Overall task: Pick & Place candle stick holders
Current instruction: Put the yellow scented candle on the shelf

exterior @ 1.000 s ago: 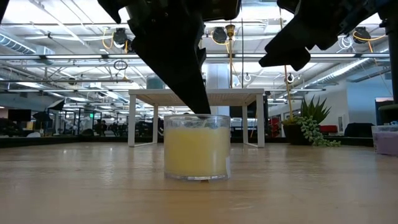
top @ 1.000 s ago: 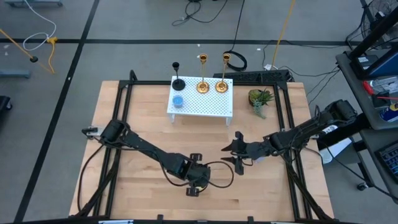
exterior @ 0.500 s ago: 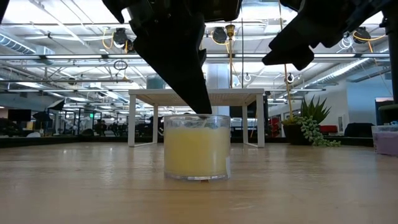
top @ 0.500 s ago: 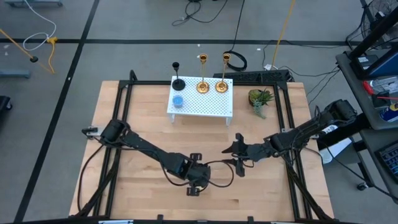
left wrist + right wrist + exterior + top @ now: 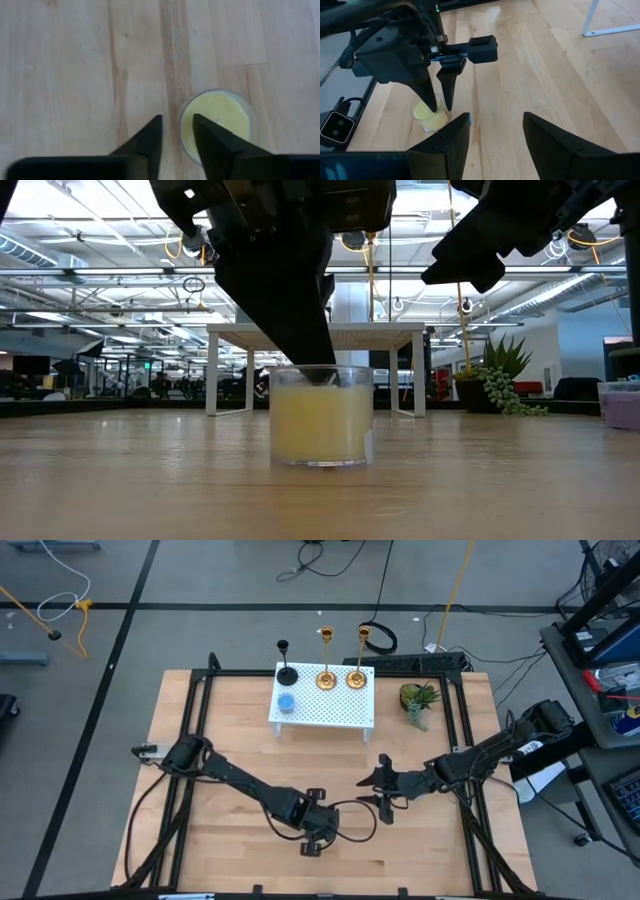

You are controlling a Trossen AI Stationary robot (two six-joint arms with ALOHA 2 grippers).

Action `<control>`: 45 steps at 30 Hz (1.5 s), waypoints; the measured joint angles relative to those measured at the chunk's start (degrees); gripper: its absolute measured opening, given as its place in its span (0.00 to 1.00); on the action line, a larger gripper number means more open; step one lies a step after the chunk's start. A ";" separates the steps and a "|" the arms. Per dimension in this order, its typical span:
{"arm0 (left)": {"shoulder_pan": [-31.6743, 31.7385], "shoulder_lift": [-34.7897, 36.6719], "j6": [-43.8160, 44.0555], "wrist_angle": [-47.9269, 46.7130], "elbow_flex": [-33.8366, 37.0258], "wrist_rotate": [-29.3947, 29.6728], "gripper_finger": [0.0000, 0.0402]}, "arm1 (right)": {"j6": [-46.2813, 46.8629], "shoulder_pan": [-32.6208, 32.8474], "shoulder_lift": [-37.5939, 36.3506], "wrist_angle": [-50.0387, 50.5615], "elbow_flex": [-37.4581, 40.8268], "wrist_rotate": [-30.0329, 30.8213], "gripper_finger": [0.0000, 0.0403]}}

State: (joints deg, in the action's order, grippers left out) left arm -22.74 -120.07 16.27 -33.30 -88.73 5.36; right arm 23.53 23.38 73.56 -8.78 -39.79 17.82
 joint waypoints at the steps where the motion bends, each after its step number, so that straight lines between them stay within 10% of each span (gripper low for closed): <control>1: 0.08 -0.02 0.00 -0.02 0.00 0.03 0.24 | 0.00 0.00 0.00 0.00 0.00 0.00 0.45; 7: 0.66 -0.02 1.02 0.70 0.00 -0.35 0.03 | 0.00 0.00 0.00 0.00 0.00 0.00 0.45; 25: 7.33 13.17 4.51 -10.64 0.12 -3.93 0.01 | 9.93 1.36 -0.44 4.76 0.29 -10.74 0.45; 45: 37.76 25.09 0.72 -10.18 0.02 0.00 0.01 | 12.39 1.42 -0.39 -1.63 7.48 -2.86 0.45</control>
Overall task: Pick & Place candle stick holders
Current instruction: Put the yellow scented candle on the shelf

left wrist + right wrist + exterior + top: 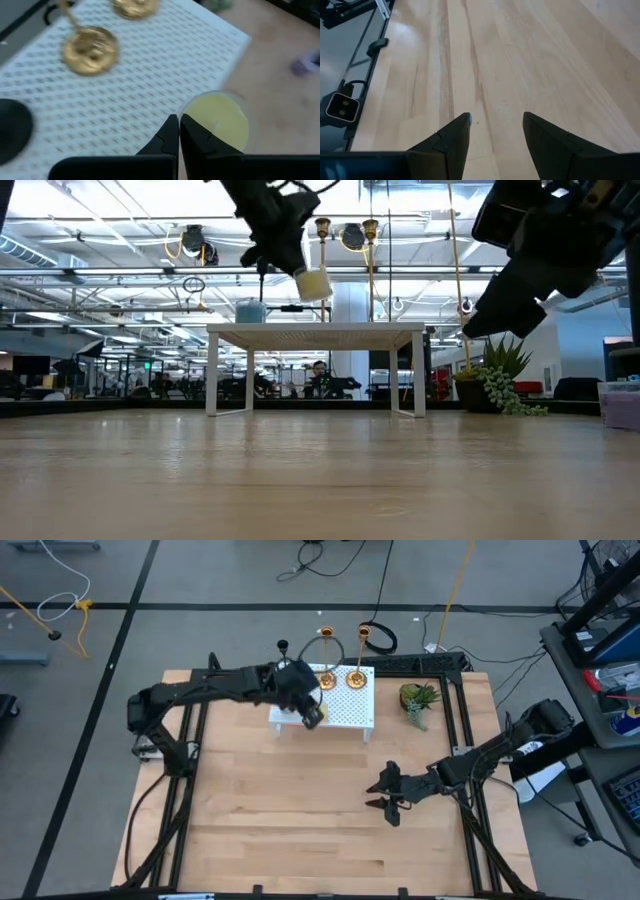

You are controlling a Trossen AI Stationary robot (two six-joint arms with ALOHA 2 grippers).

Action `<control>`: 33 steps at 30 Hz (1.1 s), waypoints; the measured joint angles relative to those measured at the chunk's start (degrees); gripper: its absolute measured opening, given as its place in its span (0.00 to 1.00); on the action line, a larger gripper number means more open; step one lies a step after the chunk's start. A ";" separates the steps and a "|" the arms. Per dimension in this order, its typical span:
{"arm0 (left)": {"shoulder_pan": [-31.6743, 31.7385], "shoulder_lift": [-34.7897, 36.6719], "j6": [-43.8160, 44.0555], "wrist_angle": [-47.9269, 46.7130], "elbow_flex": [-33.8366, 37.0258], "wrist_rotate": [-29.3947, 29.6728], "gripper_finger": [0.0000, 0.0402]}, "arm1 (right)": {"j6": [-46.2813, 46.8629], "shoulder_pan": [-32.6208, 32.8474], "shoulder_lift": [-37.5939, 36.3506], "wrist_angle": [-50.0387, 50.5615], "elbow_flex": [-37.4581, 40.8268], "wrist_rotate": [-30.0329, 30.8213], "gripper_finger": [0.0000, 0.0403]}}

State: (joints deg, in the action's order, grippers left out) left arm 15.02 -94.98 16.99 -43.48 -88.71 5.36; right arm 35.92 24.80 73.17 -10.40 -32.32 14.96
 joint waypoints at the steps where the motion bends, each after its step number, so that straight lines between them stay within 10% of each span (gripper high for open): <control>1: 0.96 -0.19 -0.14 0.42 0.00 0.22 0.01 | -0.64 0.00 0.00 -0.10 0.02 -0.02 0.45; 33: 3.73 -5.90 -3.06 4.73 0.00 5.53 0.04 | -2.12 0.00 0.00 -1.00 -0.04 -0.19 0.45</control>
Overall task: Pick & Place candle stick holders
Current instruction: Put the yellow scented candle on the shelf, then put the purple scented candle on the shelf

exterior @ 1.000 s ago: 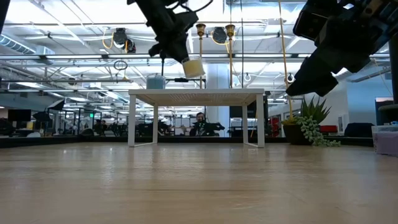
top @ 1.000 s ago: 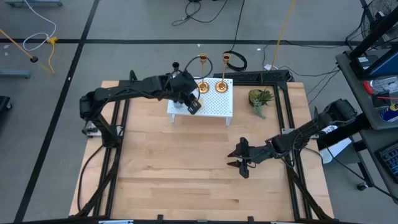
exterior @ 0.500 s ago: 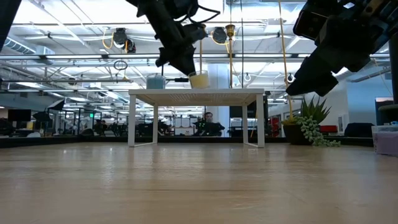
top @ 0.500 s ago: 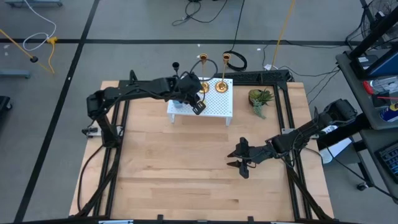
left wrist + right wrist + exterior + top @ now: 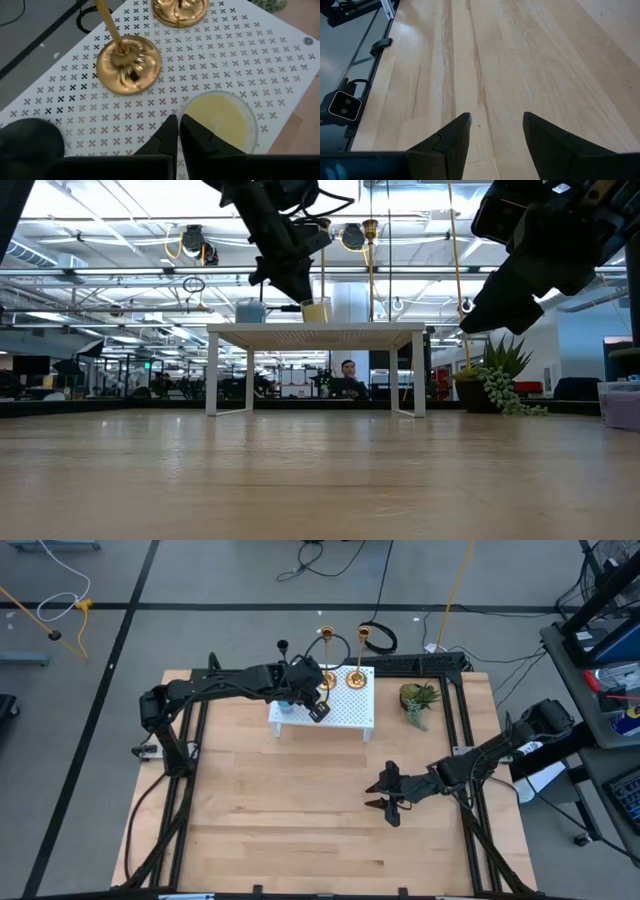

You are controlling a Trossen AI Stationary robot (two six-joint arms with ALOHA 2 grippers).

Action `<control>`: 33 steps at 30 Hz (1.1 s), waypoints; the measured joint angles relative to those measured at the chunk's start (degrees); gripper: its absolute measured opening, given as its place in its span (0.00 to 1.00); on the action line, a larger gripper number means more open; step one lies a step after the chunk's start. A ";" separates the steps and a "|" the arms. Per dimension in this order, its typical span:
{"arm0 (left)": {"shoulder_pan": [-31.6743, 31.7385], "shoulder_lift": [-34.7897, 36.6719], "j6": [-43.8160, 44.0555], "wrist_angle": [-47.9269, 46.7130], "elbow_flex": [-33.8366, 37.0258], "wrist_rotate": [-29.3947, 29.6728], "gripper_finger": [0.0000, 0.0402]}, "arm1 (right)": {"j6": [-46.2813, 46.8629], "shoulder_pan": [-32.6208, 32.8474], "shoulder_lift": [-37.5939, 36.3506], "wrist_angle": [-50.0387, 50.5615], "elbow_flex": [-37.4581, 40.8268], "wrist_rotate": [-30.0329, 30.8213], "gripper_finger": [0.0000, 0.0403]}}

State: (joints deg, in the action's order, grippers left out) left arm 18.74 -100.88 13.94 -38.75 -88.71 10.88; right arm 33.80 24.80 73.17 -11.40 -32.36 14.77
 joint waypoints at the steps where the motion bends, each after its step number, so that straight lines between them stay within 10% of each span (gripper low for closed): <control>1: 0.00 0.00 -0.41 0.01 0.00 0.01 0.05 | 0.01 0.00 0.00 0.00 0.00 -0.01 0.45; 33: -5.15 12.24 0.10 -0.57 0.00 -2.09 0.28 | -3.58 0.07 0.00 -0.02 -0.04 -1.35 0.45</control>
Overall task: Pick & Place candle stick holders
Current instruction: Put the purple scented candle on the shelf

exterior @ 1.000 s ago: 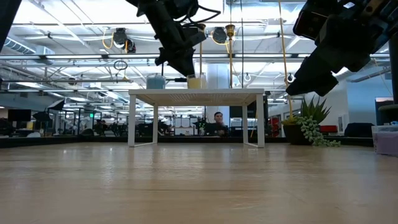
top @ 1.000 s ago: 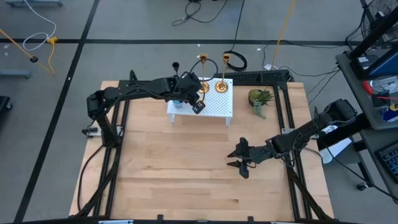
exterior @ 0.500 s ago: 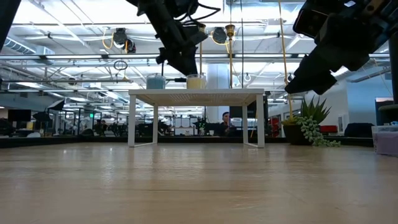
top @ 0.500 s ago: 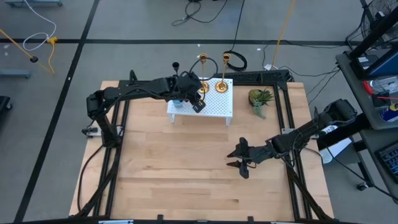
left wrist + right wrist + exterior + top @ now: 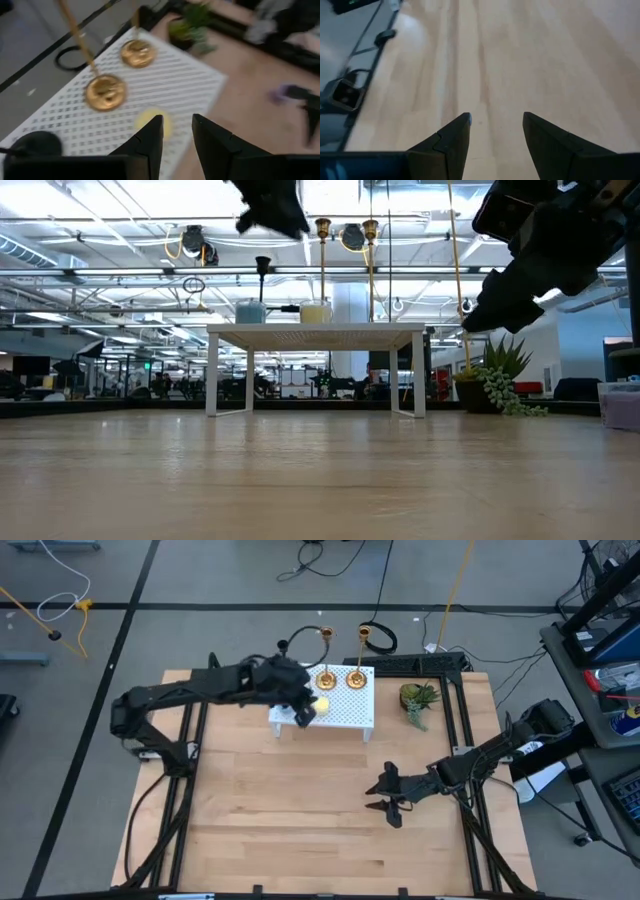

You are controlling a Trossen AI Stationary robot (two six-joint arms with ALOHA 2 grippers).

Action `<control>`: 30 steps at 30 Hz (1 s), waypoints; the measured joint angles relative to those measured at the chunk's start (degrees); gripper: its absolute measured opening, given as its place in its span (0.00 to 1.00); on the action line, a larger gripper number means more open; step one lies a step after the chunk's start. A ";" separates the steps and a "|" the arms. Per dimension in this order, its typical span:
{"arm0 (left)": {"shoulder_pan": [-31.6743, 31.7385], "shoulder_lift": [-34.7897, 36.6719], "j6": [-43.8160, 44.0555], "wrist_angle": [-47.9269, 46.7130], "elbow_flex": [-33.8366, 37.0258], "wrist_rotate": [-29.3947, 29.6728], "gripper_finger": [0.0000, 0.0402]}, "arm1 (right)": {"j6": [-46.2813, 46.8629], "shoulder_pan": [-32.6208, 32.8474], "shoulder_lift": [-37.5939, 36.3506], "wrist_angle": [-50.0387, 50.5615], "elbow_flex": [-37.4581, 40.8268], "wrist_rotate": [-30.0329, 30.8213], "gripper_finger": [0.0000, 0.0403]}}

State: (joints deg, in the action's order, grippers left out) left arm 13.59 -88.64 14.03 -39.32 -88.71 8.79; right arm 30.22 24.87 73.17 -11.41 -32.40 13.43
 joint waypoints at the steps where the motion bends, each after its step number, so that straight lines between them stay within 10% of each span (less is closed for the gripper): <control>1: -1.10 1.24 -0.05 -0.20 0.00 -0.32 0.28 | -0.07 0.00 0.01 -0.09 0.00 -1.31 0.45; 19: -35.48 9.22 -1.41 -5.00 0.04 18.69 0.28 | 0.16 0.87 -9.48 2.76 -0.04 -9.70 0.45; 30: -50.28 5.56 9.00 -10.48 2.05 33.33 0.28 | 3.05 6.30 -11.75 40.14 -15.14 -4.43 0.45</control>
State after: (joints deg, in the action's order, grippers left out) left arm -36.69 -83.07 23.03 -49.80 -86.66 42.13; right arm 33.27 31.17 61.42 28.73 -47.54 9.00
